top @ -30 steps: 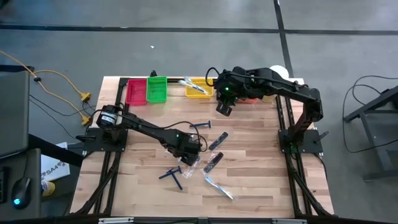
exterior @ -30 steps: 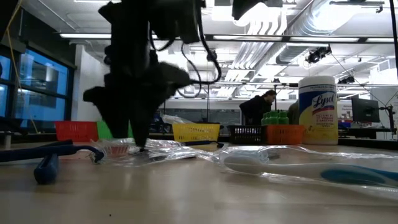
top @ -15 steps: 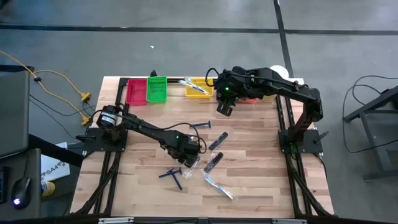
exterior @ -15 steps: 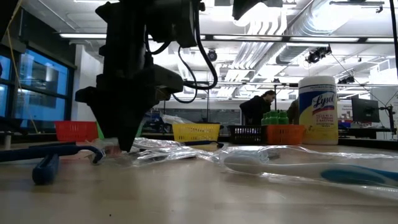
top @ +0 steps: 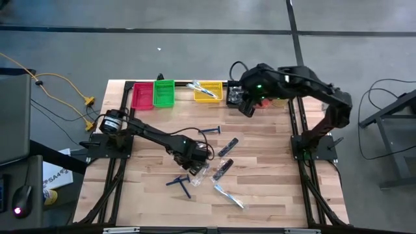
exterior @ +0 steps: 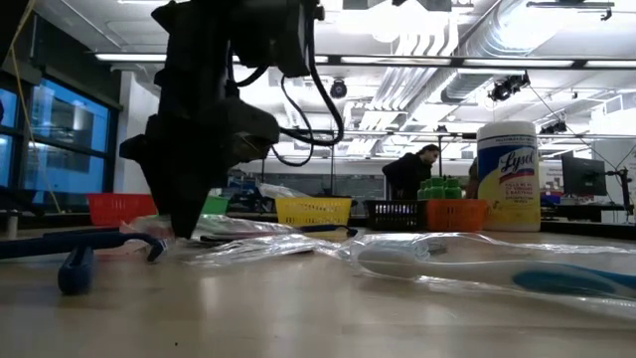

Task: Pick & Place Travel size toiletries
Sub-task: Put the orange toothbrush into the yellow bin

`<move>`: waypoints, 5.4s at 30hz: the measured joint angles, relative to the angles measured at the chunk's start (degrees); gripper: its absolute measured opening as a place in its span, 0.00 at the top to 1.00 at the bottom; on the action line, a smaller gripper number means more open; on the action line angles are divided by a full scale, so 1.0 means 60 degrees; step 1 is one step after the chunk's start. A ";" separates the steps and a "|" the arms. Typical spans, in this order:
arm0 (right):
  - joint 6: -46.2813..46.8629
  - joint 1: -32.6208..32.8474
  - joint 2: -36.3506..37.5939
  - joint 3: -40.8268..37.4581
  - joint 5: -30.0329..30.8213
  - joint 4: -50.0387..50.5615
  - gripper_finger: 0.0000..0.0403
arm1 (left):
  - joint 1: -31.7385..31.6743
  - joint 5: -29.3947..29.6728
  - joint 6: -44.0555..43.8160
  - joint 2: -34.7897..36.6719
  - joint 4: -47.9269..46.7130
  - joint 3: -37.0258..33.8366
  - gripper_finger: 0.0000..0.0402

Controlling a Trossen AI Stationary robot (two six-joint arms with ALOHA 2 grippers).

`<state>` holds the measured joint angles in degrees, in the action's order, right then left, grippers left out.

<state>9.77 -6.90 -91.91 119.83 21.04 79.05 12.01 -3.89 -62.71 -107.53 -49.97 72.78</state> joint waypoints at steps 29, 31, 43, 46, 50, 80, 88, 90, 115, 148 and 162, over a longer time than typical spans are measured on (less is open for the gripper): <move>0.0788 0.0572 0.1215 -0.6306 -0.2793 -0.7078 0.71 | -0.0189 0.4504 0.4767 0.4630 0.0927 -0.0003 0.87; 0.0630 0.0572 0.1219 -0.6686 -0.3001 -0.7891 0.71 | -0.0191 0.4528 0.5175 0.4653 0.1249 0.0014 0.87; 0.1271 0.0572 0.1194 -0.7950 -0.4842 -1.0386 0.67 | -0.0193 0.4712 0.5678 0.4717 0.1176 0.0002 0.87; 0.1464 0.0555 0.1105 -0.8092 -0.4781 -1.0961 0.60 | -0.0193 0.4708 0.5698 0.4717 0.1187 0.0002 0.87; 0.1643 0.0366 0.1069 -0.8257 -0.4724 -1.1336 0.46 | -0.0193 0.4704 0.5877 0.4717 0.1188 0.0002 0.87; 0.1405 0.0339 0.1011 -0.8266 -0.5582 -1.3005 0.69 | -0.0193 0.4674 0.6631 0.4714 0.2907 0.0002 0.87; 0.1393 0.0331 0.1007 -0.8266 -0.5503 -1.3005 0.96 | -0.0193 0.4605 0.6634 0.4714 0.2900 0.0002 0.85; 0.1393 0.0299 0.1007 -0.8266 -0.5477 -1.3005 0.96 | -0.0197 0.4521 0.6744 0.4714 0.2890 0.0002 0.84; 0.1870 -0.2464 0.0607 -0.8120 -0.3172 -1.3853 0.98 | -0.0197 0.6572 0.5367 0.6059 -0.1334 0.0428 0.51; 0.5799 -0.4240 -0.3014 -0.8142 -0.3420 -1.5714 0.95 | -0.0197 0.6752 0.4515 0.6149 -0.2211 0.0432 0.51; 0.6161 -0.4248 -0.3014 -0.8142 -0.4080 -1.5639 0.78 | -0.0197 0.6755 0.4462 0.6149 -0.2209 0.0432 0.51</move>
<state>46.73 -32.38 -110.00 70.98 -3.44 -14.79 10.83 36.64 -35.94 -70.63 -63.22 75.37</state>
